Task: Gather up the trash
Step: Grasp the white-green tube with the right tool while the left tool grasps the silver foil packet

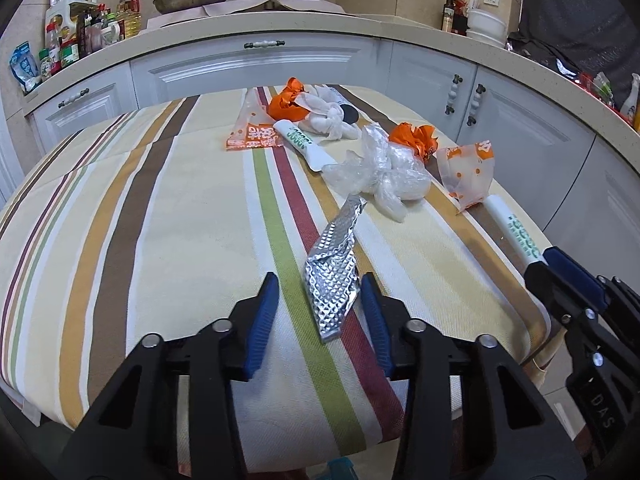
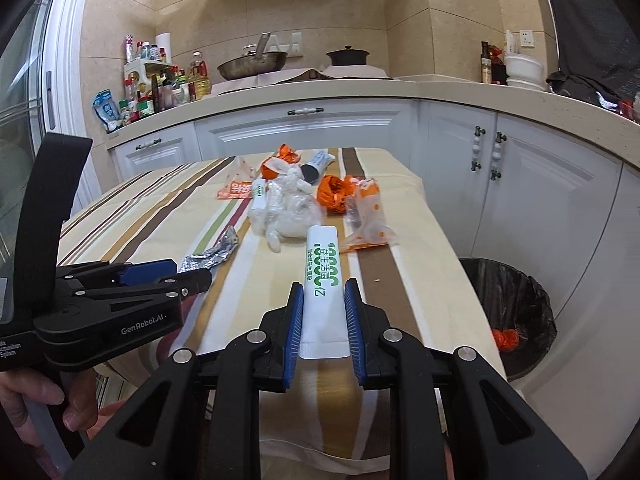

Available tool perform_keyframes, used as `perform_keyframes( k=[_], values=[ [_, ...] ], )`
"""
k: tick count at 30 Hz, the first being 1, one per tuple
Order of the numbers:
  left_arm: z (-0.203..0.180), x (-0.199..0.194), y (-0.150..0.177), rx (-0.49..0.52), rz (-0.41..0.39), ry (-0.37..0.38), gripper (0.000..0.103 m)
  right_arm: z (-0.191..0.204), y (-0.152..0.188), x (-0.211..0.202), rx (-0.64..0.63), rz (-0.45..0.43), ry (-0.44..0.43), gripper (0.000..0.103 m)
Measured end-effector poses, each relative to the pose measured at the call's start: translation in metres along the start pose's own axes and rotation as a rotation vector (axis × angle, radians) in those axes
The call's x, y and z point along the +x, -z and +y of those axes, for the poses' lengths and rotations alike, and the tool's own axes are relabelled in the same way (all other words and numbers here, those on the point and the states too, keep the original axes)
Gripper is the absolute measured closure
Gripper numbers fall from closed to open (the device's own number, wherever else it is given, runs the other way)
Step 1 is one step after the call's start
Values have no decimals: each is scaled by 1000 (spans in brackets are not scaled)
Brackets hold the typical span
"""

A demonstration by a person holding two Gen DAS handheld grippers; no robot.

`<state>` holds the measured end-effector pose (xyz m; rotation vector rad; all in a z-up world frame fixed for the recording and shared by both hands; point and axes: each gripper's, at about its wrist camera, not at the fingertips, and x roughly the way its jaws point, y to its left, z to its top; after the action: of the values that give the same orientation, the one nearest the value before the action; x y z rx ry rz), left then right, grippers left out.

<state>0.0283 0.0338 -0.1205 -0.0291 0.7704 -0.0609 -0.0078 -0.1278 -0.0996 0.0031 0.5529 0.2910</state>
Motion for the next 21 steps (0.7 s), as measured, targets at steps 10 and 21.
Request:
perform_keyframes(
  k=[10,21],
  values=[
    [-4,-3,1,23,-21,12,76,-11,1,-4,19,-7,32,81],
    [-29,-40,-20,58,-89,86,76,-34,-11,-13,39,-30,101,81]
  ],
)
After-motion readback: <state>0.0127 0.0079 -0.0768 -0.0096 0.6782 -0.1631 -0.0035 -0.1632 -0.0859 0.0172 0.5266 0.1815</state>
